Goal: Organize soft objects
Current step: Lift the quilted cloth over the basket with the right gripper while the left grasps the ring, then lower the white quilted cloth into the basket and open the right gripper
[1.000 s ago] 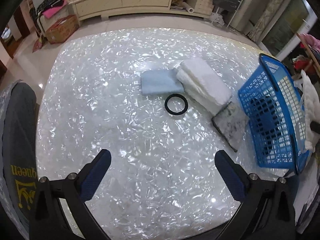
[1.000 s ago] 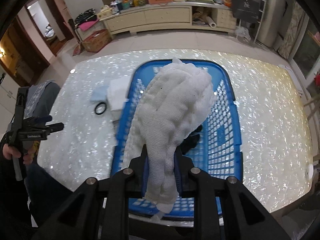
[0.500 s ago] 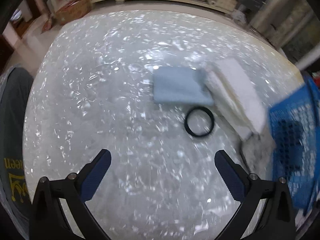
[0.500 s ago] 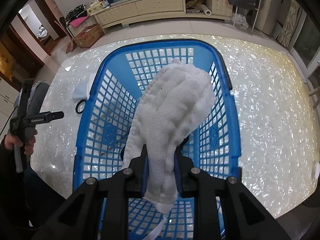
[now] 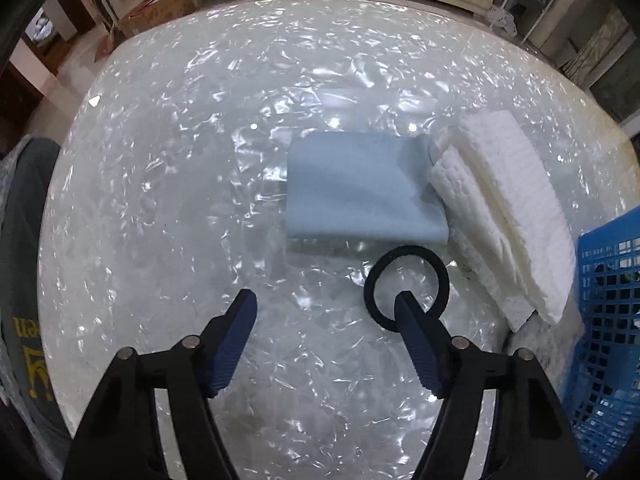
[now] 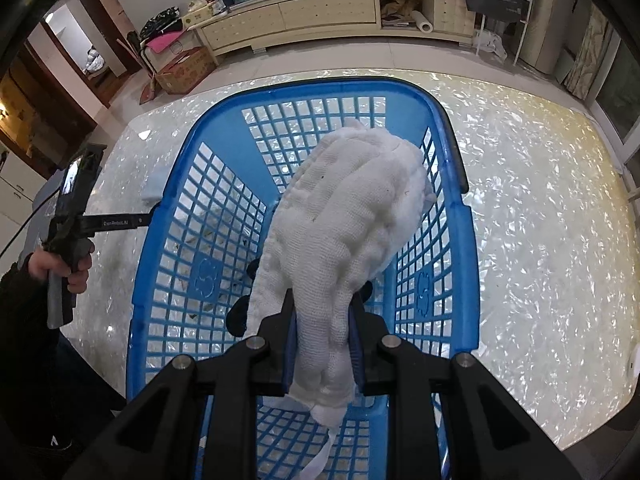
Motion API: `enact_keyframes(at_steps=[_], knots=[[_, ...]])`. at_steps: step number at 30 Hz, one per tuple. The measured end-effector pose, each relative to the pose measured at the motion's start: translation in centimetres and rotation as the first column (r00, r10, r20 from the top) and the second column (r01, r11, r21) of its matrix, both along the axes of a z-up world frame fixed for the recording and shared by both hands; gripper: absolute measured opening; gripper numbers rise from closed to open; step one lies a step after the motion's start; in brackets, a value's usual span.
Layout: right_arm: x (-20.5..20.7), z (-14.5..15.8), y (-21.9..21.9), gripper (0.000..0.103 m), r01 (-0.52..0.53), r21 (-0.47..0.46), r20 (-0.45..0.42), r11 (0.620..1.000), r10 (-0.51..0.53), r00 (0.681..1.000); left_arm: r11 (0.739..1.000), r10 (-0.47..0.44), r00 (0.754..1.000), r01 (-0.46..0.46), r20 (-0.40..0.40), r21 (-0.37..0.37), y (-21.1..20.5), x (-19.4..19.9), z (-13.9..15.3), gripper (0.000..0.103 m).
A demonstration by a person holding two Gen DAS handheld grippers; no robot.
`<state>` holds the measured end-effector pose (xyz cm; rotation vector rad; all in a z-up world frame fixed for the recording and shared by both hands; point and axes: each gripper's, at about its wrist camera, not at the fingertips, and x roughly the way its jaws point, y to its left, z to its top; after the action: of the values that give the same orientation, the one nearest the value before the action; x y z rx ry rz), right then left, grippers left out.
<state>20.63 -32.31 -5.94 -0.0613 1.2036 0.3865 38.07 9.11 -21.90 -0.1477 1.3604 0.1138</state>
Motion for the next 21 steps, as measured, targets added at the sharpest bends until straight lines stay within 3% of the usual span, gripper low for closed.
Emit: enact_keyframes(at_steps=[10,14,21], knots=[[1.7,-0.4,0.1,0.022,0.002,0.012,-0.018,1.0,-0.002,1.0,0.999,-0.044,0.999,0.044,0.0,0.028,-2.7,0.7,0.2,0.03],[2.4,-0.8,0.3,0.022,-0.001,0.019,-0.036,1.0,0.001,0.999,0.997,-0.067,0.998,0.067,0.001,0.023,-3.6,0.4,0.3,0.004],[3.0,-1.1,0.6,0.022,-0.015,-0.02,-0.047,1.0,0.014,0.999,0.993,-0.115,0.993,0.115,0.009,0.012,-6.0,-1.4,0.3,0.003]])
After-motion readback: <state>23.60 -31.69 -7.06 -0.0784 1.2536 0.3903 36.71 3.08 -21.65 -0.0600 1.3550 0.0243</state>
